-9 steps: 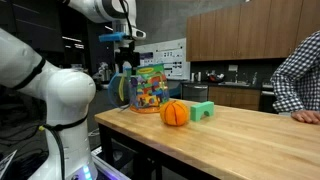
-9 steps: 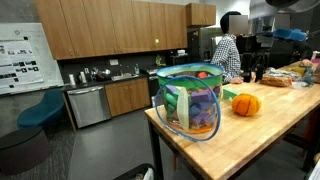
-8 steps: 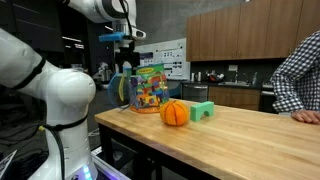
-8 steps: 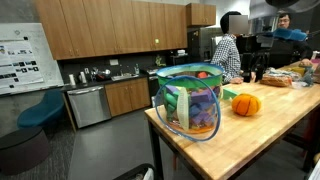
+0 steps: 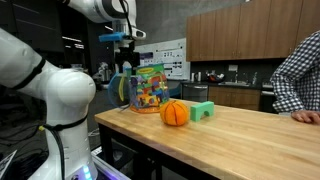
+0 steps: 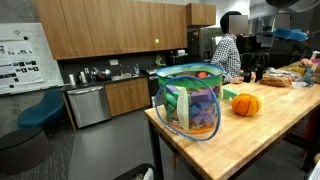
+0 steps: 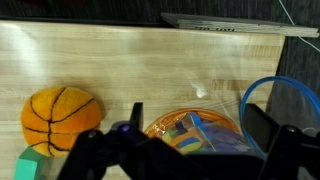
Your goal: Pick up the green and orange connected blocks and put them on the table
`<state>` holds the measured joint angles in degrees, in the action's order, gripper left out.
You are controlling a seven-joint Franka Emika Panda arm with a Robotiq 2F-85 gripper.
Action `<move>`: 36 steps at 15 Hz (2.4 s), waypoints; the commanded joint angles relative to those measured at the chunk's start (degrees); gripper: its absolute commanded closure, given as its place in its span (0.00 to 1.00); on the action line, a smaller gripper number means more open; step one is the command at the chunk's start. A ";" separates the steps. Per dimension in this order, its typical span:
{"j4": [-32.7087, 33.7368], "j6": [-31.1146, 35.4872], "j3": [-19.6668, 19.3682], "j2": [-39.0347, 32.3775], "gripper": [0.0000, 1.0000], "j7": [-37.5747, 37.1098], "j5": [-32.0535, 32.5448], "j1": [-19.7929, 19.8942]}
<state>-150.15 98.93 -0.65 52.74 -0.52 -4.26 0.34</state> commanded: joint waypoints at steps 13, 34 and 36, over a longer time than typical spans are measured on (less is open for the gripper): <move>4.99 -1.39 -0.06 -0.11 0.00 0.36 1.51 0.30; 36.93 -2.79 1.11 -15.45 0.00 5.70 9.37 -0.67; 40.26 -2.94 2.53 -18.26 0.00 5.75 10.09 -1.01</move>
<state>-116.55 98.15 0.38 39.86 4.27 4.05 0.22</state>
